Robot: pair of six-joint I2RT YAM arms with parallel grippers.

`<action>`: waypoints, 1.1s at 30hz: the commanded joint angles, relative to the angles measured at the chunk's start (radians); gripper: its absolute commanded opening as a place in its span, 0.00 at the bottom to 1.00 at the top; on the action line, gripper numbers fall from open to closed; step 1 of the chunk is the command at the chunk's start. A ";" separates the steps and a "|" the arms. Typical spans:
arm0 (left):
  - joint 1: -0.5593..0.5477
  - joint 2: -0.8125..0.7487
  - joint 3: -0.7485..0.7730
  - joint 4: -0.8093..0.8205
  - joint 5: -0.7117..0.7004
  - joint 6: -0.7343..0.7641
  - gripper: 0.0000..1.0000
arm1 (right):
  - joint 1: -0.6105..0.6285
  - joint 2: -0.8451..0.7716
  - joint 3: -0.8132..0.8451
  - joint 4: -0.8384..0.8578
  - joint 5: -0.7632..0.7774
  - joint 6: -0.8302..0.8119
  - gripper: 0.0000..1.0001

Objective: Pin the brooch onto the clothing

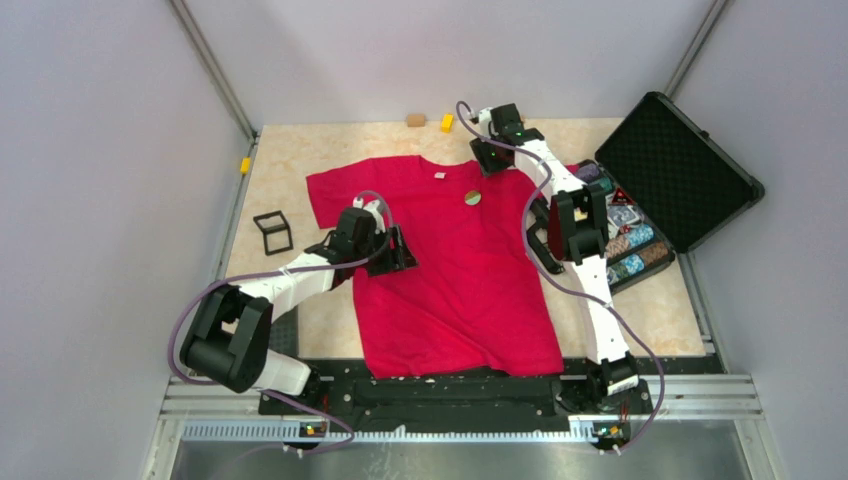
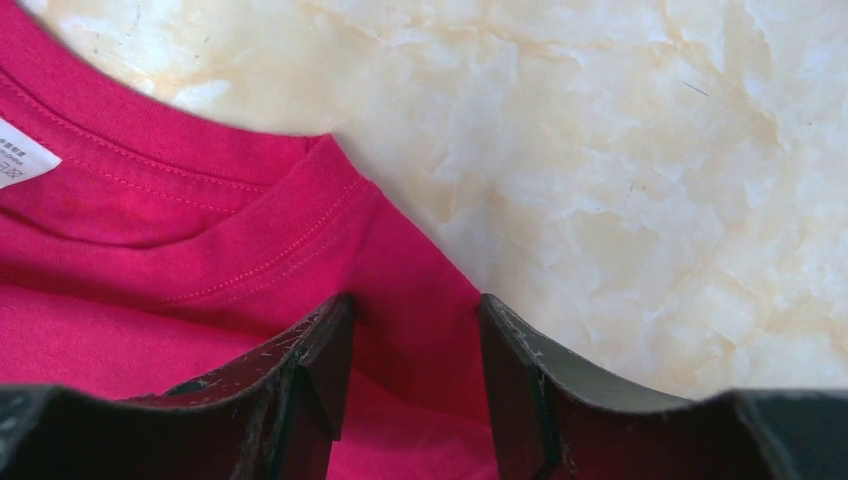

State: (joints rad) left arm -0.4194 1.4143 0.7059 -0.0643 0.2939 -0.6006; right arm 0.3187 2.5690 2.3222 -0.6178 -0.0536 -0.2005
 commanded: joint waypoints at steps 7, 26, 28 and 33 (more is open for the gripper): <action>0.009 -0.020 -0.010 0.017 -0.007 0.003 0.66 | 0.002 0.035 0.045 -0.008 0.004 0.012 0.21; 0.010 0.048 -0.113 0.040 0.078 0.008 0.66 | -0.025 0.036 0.085 0.218 0.112 0.010 0.00; 0.010 0.044 -0.115 0.035 0.075 0.010 0.66 | -0.025 0.048 0.100 0.229 0.116 -0.008 0.00; 0.010 0.038 -0.095 0.018 0.062 0.012 0.66 | -0.024 0.049 0.105 0.249 0.116 -0.023 0.01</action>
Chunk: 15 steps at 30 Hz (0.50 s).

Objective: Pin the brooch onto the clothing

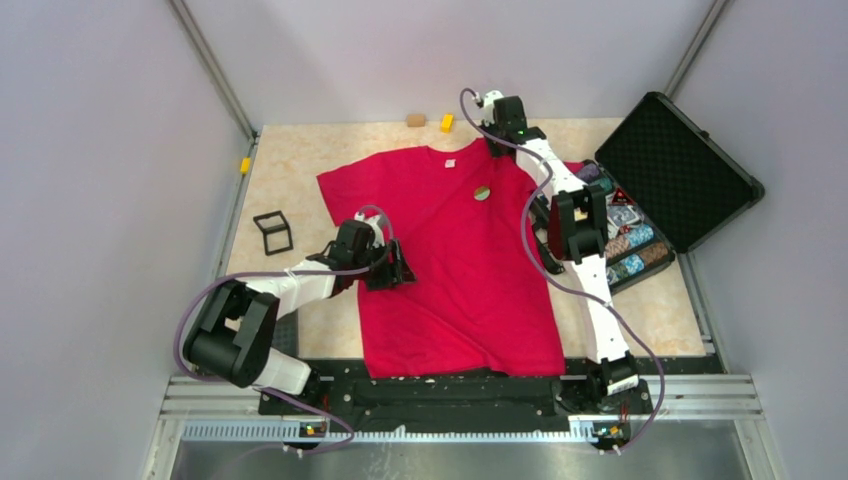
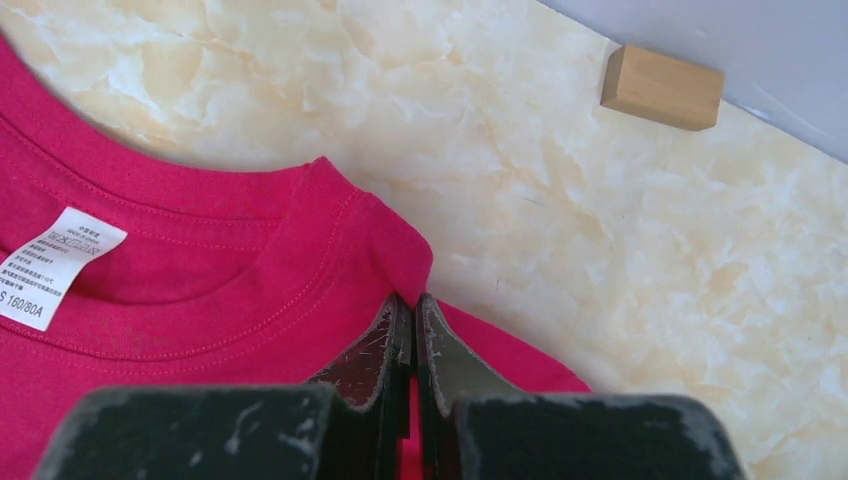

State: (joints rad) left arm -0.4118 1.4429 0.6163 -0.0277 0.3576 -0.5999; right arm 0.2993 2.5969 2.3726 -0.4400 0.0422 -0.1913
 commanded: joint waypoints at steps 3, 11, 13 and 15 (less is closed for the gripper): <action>0.003 0.000 0.049 -0.048 -0.005 0.016 0.67 | -0.004 0.001 0.055 0.064 0.002 -0.032 0.29; 0.049 0.001 0.309 -0.148 -0.073 0.090 0.71 | -0.002 -0.175 -0.019 0.002 -0.017 0.021 0.75; 0.081 0.031 0.378 -0.160 -0.088 0.107 0.72 | -0.001 -0.241 -0.066 -0.012 -0.003 0.048 0.77; 0.120 0.075 0.435 -0.150 -0.105 0.114 0.73 | -0.002 -0.308 -0.130 -0.028 0.024 0.090 0.78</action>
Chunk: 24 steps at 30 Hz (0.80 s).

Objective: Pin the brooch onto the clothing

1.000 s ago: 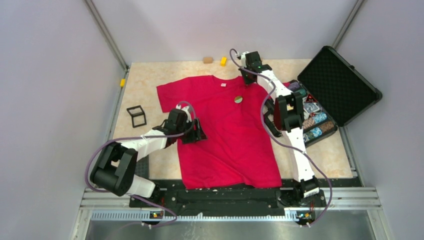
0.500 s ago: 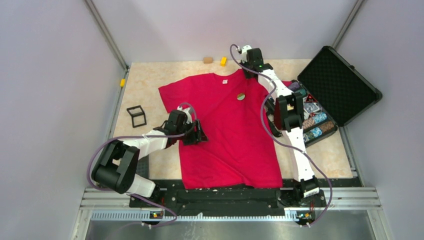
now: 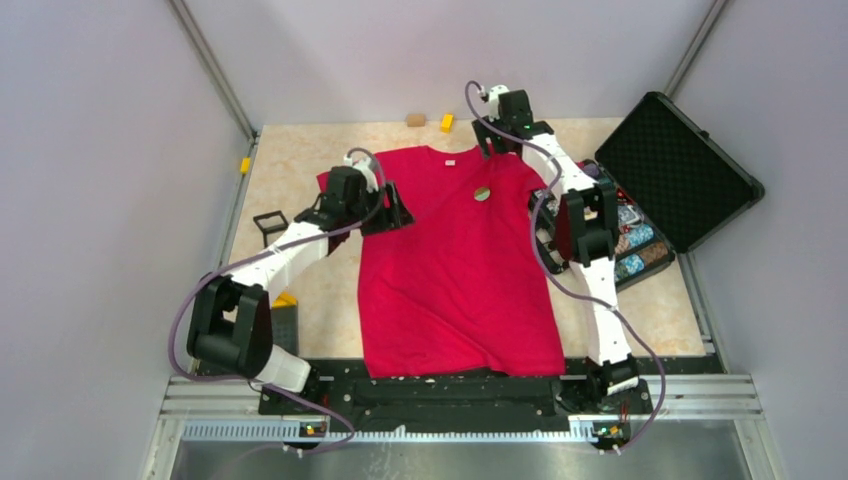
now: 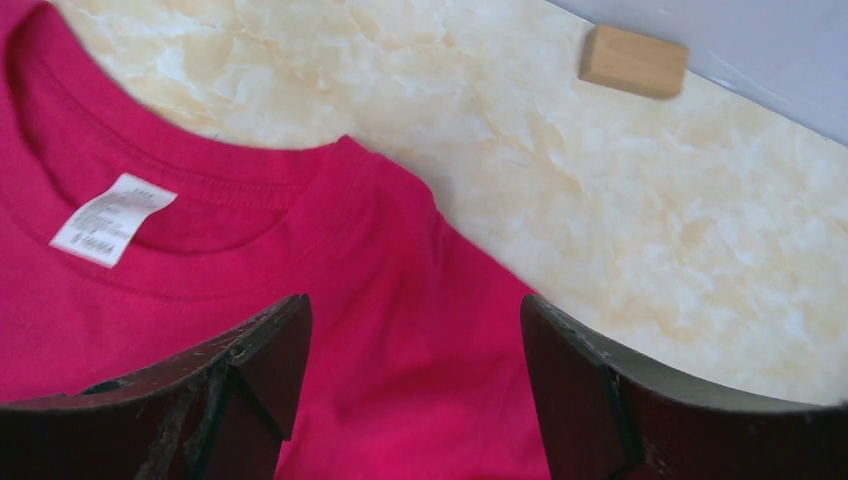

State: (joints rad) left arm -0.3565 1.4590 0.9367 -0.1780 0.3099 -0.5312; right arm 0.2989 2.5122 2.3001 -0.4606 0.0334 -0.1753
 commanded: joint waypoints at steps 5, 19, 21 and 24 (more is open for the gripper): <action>0.176 0.226 0.272 0.022 -0.061 0.032 0.73 | -0.002 -0.411 -0.311 -0.022 0.144 0.193 0.78; 0.350 0.553 0.464 0.023 -0.004 0.022 0.71 | -0.057 -0.621 -0.672 -0.048 0.328 0.287 0.75; 0.350 0.558 0.460 0.025 0.003 0.020 0.71 | -0.077 -0.612 -0.675 -0.049 0.292 0.297 0.72; 0.350 0.564 0.455 0.026 -0.006 0.029 0.71 | -0.095 -0.598 -0.674 -0.053 0.265 0.310 0.70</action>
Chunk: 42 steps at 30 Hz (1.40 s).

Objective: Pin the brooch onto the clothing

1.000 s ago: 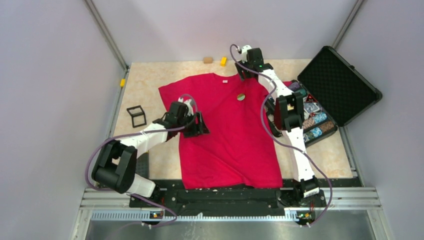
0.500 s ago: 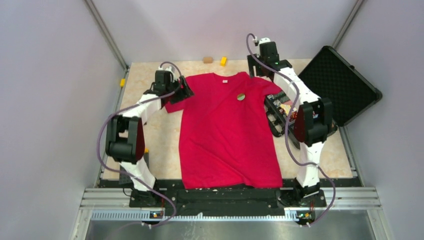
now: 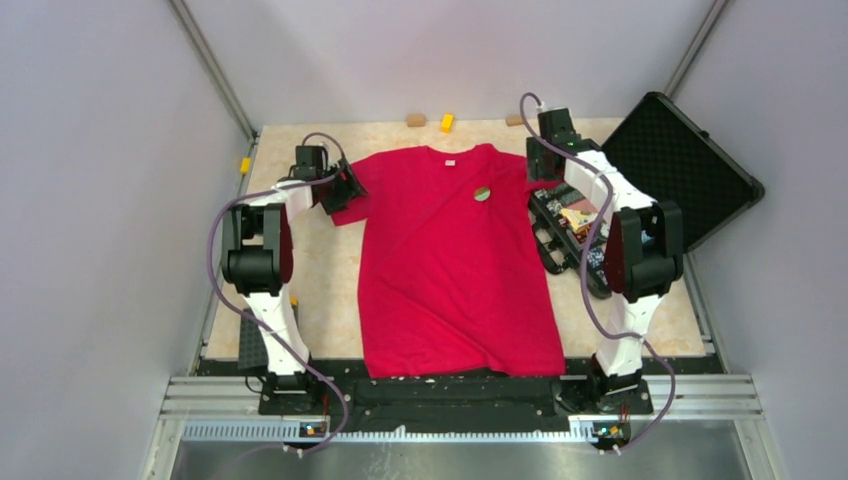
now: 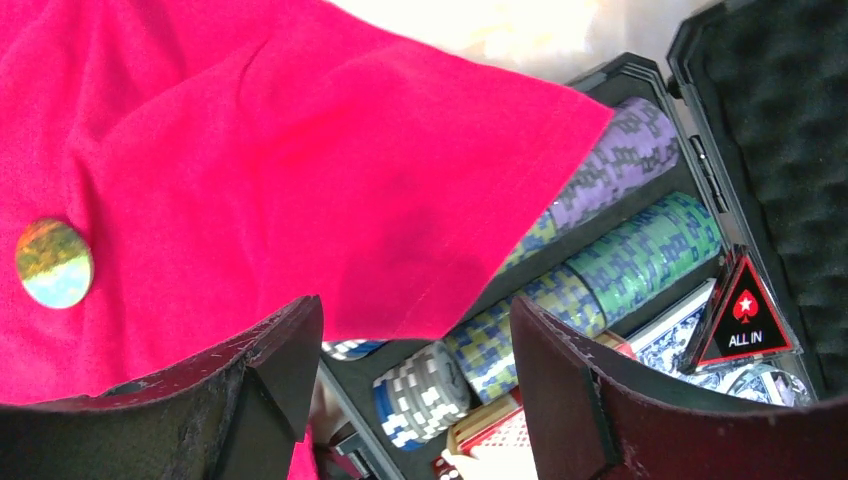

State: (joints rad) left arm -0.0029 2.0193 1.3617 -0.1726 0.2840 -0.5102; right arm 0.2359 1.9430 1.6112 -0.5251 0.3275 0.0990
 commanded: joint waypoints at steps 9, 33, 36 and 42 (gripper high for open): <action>0.060 0.050 0.046 0.019 0.013 0.006 0.70 | -0.049 0.025 0.036 0.006 -0.086 0.049 0.57; 0.123 0.053 0.031 0.022 0.031 -0.004 0.70 | -0.120 0.035 0.039 0.017 -0.083 0.056 0.00; 0.123 0.049 0.031 0.018 0.033 -0.003 0.70 | -0.126 0.036 0.040 0.017 -0.080 0.054 0.00; 0.123 0.001 0.033 0.001 0.025 0.013 0.73 | -0.129 0.021 0.042 0.011 -0.087 0.041 0.04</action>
State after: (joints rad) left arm 0.1081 2.0544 1.3914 -0.1436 0.3347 -0.5217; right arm 0.1410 1.9961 1.6123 -0.5159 0.1947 0.1669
